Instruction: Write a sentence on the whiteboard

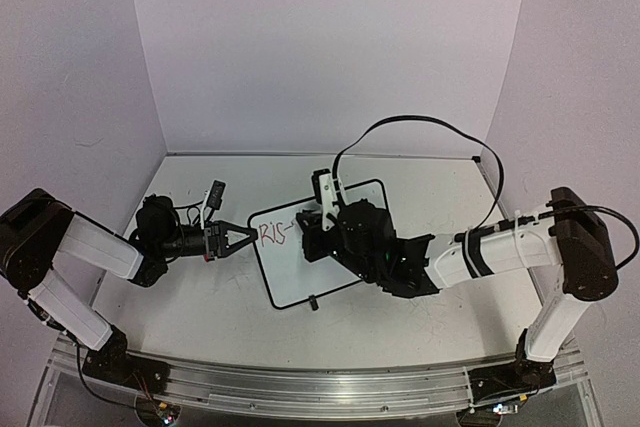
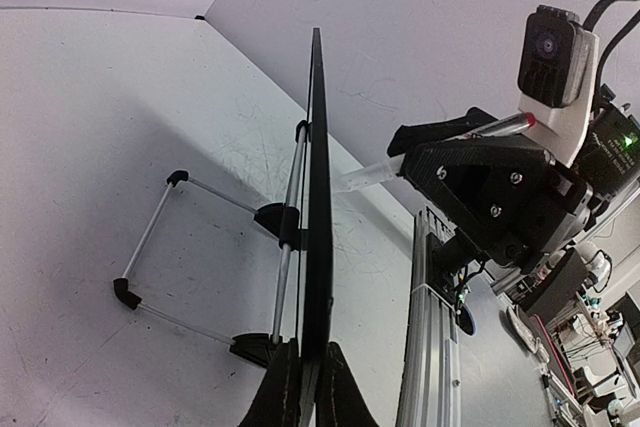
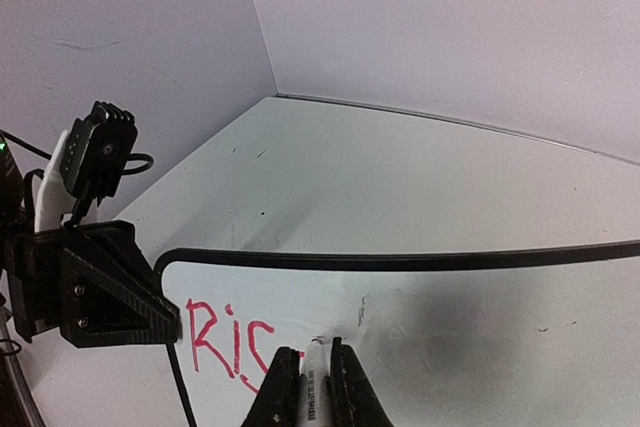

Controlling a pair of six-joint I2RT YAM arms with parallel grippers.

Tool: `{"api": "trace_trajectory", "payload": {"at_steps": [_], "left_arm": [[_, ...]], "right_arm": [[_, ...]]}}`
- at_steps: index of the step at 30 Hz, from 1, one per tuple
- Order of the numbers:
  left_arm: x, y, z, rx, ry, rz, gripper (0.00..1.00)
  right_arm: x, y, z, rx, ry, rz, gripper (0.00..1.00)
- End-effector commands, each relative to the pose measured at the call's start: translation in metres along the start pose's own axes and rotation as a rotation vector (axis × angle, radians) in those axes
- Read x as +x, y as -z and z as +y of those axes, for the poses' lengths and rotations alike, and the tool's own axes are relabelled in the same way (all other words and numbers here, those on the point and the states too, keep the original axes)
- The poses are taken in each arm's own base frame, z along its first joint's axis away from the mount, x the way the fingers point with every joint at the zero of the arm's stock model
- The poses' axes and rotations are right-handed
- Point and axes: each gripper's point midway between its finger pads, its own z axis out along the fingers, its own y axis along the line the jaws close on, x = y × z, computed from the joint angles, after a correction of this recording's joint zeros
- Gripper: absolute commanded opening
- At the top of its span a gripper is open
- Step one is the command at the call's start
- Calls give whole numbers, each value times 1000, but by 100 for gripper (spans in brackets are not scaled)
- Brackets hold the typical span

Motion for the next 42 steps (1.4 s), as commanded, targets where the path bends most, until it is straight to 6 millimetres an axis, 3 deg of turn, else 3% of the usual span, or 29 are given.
{"api": "trace_trajectory", "payload": {"at_steps": [1,18,42], "left_arm": [[1,0,-13,54,5,21,0],[0,1,-13,51,3,18,0],[0,1,-13,48,4,17,0]], "right_arm": [[-22,-8,4,-4,-13,-55,0],[4,-7,9,-31,-35,9,0],[26,4,-4,4,-50,52,0]]}}
